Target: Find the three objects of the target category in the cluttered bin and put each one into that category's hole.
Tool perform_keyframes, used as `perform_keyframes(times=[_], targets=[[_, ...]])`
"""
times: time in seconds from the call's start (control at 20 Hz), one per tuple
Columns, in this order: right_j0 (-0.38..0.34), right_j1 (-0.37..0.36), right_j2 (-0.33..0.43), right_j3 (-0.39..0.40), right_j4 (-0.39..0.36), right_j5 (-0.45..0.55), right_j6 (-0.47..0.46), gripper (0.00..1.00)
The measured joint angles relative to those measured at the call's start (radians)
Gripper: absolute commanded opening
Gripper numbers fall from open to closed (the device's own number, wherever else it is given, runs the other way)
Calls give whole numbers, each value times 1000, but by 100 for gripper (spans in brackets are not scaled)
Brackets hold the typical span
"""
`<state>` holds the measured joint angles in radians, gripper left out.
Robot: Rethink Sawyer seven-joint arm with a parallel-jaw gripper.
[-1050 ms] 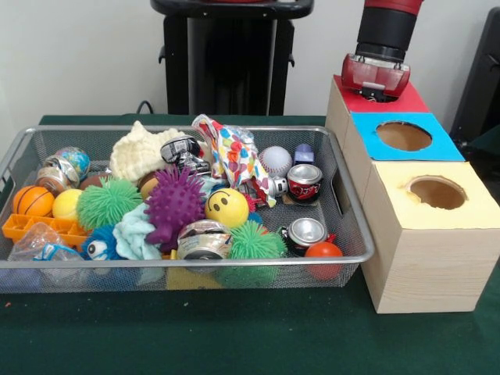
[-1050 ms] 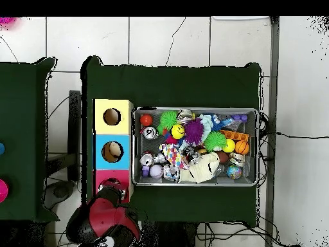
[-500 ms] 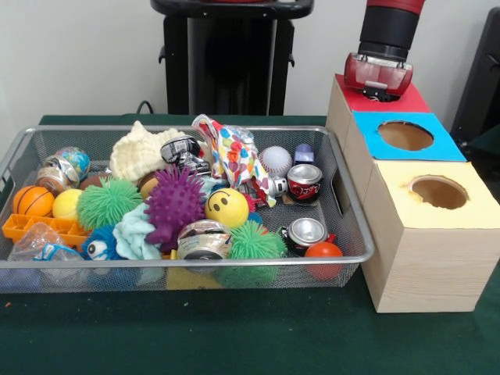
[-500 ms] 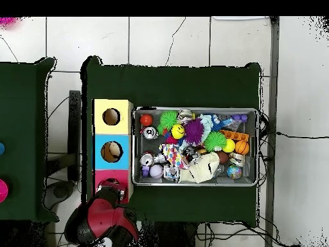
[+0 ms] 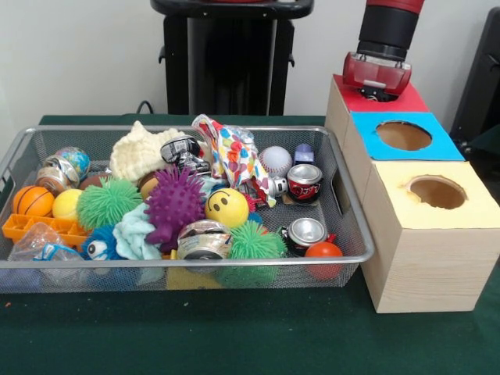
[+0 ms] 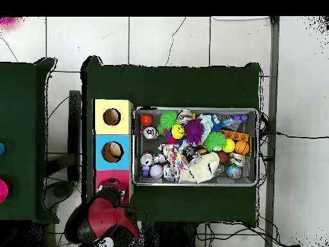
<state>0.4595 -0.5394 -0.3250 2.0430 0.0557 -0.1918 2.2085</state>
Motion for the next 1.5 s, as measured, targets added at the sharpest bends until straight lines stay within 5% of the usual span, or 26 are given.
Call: perform_keyframes(times=[0.85,1.5], targets=[[-69,-115,69,-3,-1,235,0,100],[-116,-141,110,-2,-32,269,0,100]])
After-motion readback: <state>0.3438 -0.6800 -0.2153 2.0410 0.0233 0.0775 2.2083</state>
